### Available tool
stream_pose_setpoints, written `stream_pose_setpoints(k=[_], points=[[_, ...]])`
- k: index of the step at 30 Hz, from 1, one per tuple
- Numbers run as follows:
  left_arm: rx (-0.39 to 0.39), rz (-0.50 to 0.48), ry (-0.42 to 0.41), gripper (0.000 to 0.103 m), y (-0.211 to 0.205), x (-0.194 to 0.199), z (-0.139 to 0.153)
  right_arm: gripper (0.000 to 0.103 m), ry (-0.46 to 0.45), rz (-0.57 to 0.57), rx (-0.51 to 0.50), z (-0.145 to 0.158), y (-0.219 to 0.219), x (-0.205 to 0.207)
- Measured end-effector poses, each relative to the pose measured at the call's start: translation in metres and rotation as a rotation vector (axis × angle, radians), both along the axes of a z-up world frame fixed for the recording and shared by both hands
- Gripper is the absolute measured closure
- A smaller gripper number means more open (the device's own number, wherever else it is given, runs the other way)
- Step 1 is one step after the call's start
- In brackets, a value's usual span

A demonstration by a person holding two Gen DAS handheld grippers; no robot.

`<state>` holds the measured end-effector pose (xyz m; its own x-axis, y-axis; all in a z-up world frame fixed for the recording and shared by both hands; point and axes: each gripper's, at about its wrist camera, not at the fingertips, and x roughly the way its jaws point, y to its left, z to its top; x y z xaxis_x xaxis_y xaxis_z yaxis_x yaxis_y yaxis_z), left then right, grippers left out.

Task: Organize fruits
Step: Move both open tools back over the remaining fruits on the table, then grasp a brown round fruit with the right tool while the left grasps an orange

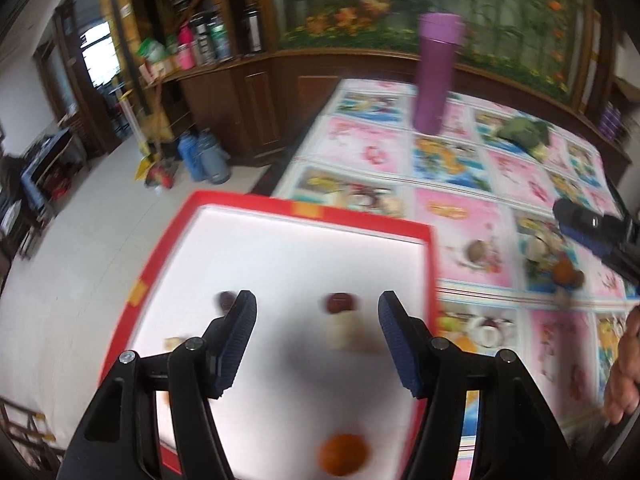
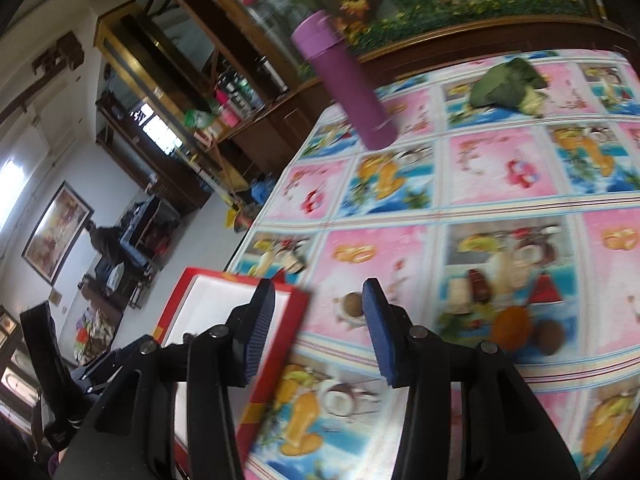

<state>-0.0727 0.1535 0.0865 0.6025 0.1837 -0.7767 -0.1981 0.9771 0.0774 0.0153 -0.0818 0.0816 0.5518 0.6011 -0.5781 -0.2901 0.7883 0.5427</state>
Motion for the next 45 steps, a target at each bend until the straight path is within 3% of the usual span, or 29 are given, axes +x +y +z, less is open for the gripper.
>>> stream_pose_setpoints(k=[8, 13, 19, 25, 30, 41, 45], points=[[0.019, -0.168, 0.012, 0.040, -0.067, 0.009, -0.002, 0.055, 0.003, -0.133, 0.033, 0.004, -0.098, -0.003], [0.021, -0.258, 0.029, 0.039, -0.097, 0.010, -0.010, 0.056, 0.044, -0.160, -0.033, -0.006, -0.128, -0.005], [0.019, -0.343, 0.057, 0.039, -0.122, 0.010, -0.024, 0.056, 0.066, -0.095, -0.188, -0.024, -0.117, -0.007], [-0.011, -0.354, 0.068, 0.039, -0.118, 0.013, -0.030, 0.056, 0.084, -0.015, -0.349, -0.047, -0.094, -0.006], [-0.038, -0.373, 0.067, 0.039, -0.118, 0.017, -0.031, 0.056, 0.095, -0.015, -0.381, -0.056, -0.090, -0.003], [-0.079, -0.381, 0.067, 0.039, -0.117, 0.029, -0.032, 0.076, 0.046, -0.025, -0.488, -0.067, -0.074, 0.002], [-0.076, -0.404, 0.072, 0.039, -0.127, 0.036, -0.033, 0.077, 0.044, -0.031, -0.492, -0.067, -0.076, 0.004]])
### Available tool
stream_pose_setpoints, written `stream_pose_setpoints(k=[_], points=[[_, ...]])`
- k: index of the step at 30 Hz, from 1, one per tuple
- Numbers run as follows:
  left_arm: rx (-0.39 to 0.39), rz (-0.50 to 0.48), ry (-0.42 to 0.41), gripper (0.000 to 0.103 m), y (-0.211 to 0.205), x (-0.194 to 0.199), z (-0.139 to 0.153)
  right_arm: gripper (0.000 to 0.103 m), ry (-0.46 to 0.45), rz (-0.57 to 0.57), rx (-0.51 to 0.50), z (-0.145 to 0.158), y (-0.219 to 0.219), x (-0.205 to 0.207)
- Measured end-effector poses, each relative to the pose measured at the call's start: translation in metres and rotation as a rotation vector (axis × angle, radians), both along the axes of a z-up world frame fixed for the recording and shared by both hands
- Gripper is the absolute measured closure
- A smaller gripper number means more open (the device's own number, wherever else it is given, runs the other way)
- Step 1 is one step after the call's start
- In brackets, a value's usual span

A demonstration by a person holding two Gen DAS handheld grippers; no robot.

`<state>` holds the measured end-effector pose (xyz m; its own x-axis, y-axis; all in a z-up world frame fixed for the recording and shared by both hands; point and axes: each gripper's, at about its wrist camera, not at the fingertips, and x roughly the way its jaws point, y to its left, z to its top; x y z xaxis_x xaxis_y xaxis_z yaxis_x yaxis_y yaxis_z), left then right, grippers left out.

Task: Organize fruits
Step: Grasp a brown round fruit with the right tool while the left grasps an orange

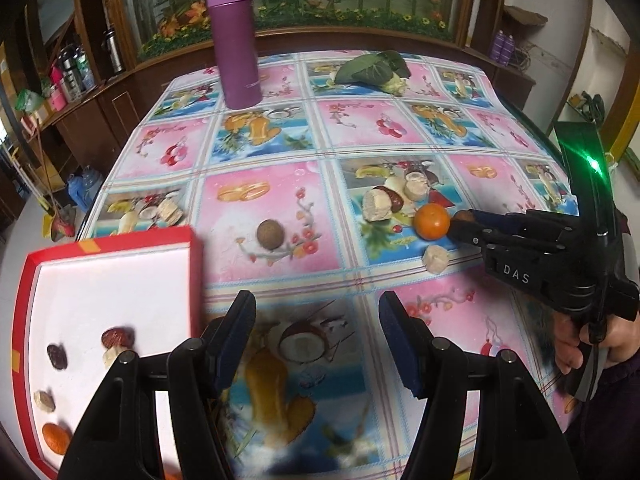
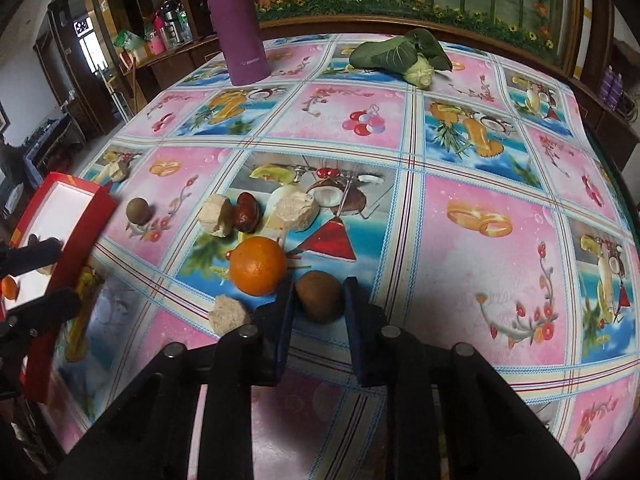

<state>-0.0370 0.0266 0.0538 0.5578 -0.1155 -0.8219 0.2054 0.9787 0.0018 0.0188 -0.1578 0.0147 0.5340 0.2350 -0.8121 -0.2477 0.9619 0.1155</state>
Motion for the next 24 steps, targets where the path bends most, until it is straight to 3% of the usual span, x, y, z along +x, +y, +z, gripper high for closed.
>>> stream_pose_setpoints(k=[12, 22, 24], points=[[-0.044, -0.101, 0.061, 0.039, -0.059, 0.042, -0.016, 0.077, 0.038, -0.256, 0.141, 0.009, -0.062, 0.011], [-0.047, -0.133, 0.079, 0.040, -0.087, 0.064, -0.028, 0.077, 0.045, -0.269, 0.182, 0.009, -0.068, 0.012], [-0.045, -0.130, 0.080, 0.052, -0.087, 0.068, -0.031, 0.077, 0.041, -0.274, 0.190, 0.010, -0.069, 0.011]])
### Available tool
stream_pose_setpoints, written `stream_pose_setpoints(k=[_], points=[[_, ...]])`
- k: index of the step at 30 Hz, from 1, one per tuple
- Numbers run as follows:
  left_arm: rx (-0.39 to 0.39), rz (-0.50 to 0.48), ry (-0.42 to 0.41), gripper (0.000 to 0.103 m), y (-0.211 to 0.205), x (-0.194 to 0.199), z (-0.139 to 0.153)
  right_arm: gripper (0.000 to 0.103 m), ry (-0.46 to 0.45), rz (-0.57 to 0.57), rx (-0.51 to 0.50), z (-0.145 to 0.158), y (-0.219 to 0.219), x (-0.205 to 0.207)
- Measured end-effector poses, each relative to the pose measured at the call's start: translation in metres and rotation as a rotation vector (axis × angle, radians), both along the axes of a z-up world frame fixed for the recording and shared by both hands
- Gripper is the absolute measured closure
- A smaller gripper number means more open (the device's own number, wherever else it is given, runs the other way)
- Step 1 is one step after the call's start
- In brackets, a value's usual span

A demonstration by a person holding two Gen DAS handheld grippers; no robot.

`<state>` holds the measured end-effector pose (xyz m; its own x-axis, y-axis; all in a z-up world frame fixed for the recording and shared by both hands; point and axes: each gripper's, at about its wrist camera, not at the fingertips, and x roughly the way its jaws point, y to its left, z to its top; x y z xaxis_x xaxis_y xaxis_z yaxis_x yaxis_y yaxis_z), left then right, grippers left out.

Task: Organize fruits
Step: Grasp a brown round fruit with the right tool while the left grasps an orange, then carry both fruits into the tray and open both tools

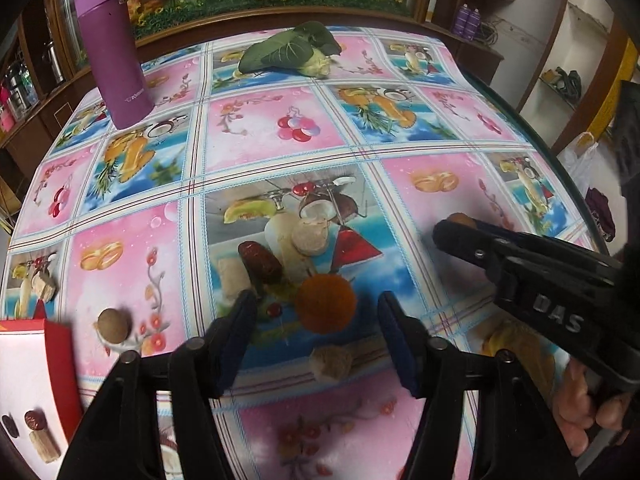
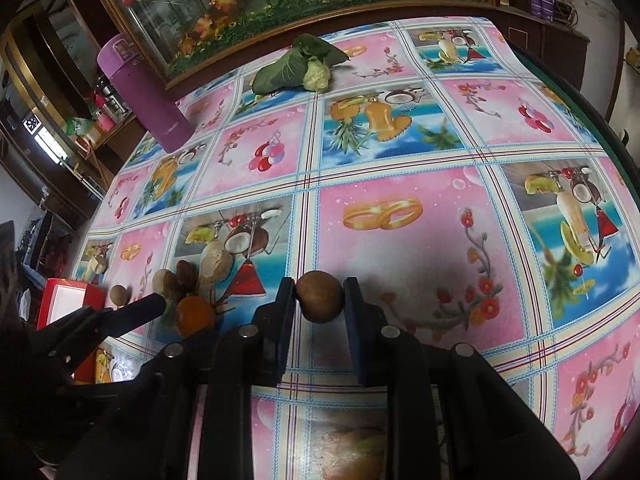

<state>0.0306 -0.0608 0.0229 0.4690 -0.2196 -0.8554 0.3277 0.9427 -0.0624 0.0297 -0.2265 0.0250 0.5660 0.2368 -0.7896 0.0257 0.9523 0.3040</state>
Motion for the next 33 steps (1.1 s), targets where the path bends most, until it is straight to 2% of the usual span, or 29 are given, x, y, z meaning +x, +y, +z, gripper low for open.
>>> stream_pose_setpoints(k=[1, 2, 4, 12, 21, 24, 28, 33], points=[[-0.001, 0.000, 0.007, 0.062, 0.000, 0.002, -0.002, 0.077, -0.002, -0.002, 0.002, 0.000, 0.000, 0.000], [-0.013, -0.006, 0.018, 0.068, 0.000, 0.004, -0.004, 0.077, -0.003, -0.002, 0.005, 0.001, -0.001, 0.000], [-0.020, -0.014, 0.026, 0.072, 0.000, 0.005, -0.007, 0.077, -0.001, -0.003, 0.004, 0.000, 0.000, 0.000], [-0.034, -0.004, -0.004, 0.074, 0.008, 0.001, -0.001, 0.077, -0.009, 0.012, 0.001, 0.000, 0.004, 0.000], [-0.050, 0.077, -0.107, 0.074, 0.061, -0.038, 0.037, 0.077, -0.130, 0.087, -0.012, 0.019, 0.037, -0.017], [-0.056, 0.140, -0.131, 0.074, 0.098, -0.055, 0.047, 0.076, -0.164, 0.128, 0.024, 0.026, 0.064, -0.027], [-0.032, 0.249, -0.163, 0.074, 0.158, -0.073, 0.055, 0.076, -0.197, 0.221, 0.067, 0.035, 0.120, -0.038], [-0.013, 0.402, -0.154, 0.074, 0.239, -0.093, 0.051, 0.076, -0.213, 0.425, 0.084, 0.043, 0.219, -0.053]])
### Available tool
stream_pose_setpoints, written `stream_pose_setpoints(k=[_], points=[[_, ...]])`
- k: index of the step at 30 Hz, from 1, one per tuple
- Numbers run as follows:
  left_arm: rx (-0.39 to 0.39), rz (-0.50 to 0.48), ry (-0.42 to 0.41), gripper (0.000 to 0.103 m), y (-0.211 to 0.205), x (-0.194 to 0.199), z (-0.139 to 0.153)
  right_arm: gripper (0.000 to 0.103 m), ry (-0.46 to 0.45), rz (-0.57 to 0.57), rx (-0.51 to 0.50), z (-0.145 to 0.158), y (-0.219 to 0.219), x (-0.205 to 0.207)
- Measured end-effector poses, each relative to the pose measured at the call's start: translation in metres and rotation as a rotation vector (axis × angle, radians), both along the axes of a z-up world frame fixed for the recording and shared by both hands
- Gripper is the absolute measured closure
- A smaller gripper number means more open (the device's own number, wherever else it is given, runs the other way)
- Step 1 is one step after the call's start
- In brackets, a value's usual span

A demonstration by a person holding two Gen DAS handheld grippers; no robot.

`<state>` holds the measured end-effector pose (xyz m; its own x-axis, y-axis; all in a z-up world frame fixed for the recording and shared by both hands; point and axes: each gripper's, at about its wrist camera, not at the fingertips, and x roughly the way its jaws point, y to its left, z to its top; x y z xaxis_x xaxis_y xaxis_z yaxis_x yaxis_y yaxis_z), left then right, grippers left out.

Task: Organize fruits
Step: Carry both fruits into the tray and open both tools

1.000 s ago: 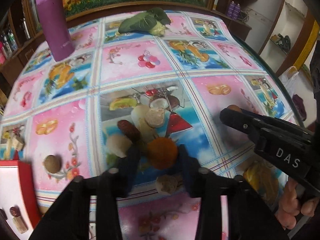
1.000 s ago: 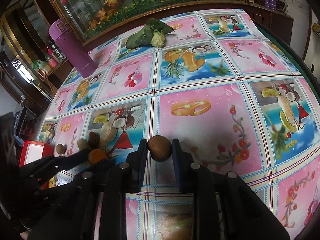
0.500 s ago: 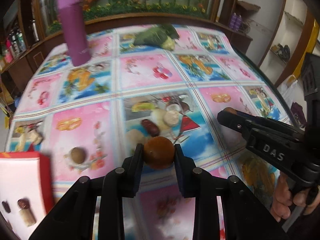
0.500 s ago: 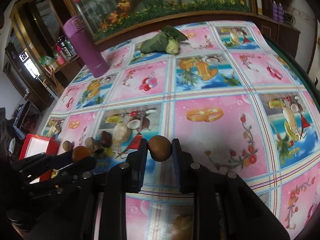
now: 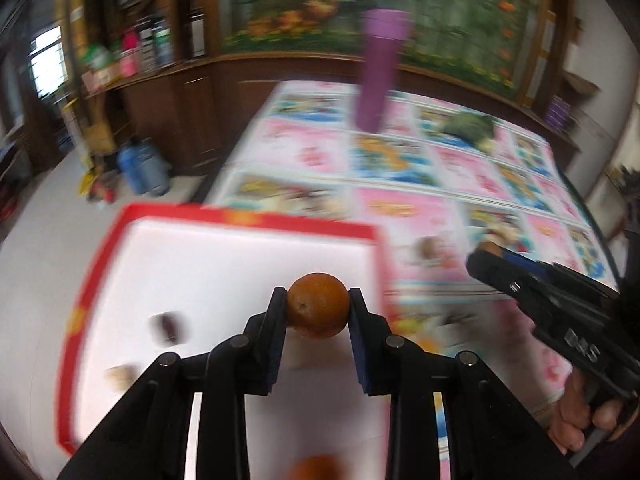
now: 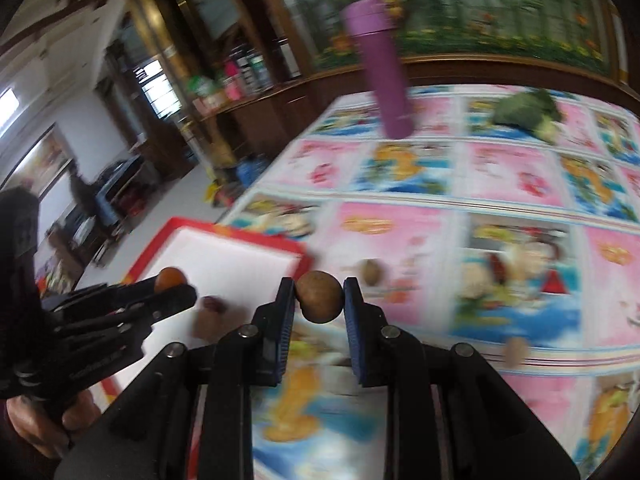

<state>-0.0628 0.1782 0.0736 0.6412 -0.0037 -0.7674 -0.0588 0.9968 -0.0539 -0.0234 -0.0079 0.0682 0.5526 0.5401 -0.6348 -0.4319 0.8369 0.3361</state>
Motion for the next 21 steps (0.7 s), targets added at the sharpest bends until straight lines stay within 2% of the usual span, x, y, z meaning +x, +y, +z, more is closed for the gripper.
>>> stream_pose_setpoints(k=[5, 9, 13, 21], points=[[-0.003, 0.114, 0.023, 0.074, 0.059, -0.020, -0.011, 0.076, 0.013, 0.151, -0.033, -0.007, 0.075, -0.016], [-0.012, 0.084, 0.058, 0.074, 0.065, -0.033, -0.027, 0.076, 0.023, 0.215, -0.085, -0.018, 0.104, -0.032], [-0.002, 0.061, 0.066, 0.074, 0.060, -0.039, -0.034, 0.076, 0.053, 0.237, -0.121, -0.030, 0.110, -0.039], [0.034, 0.076, 0.073, 0.074, 0.064, -0.046, -0.039, 0.076, 0.095, 0.242, -0.173, -0.042, 0.111, -0.038]])
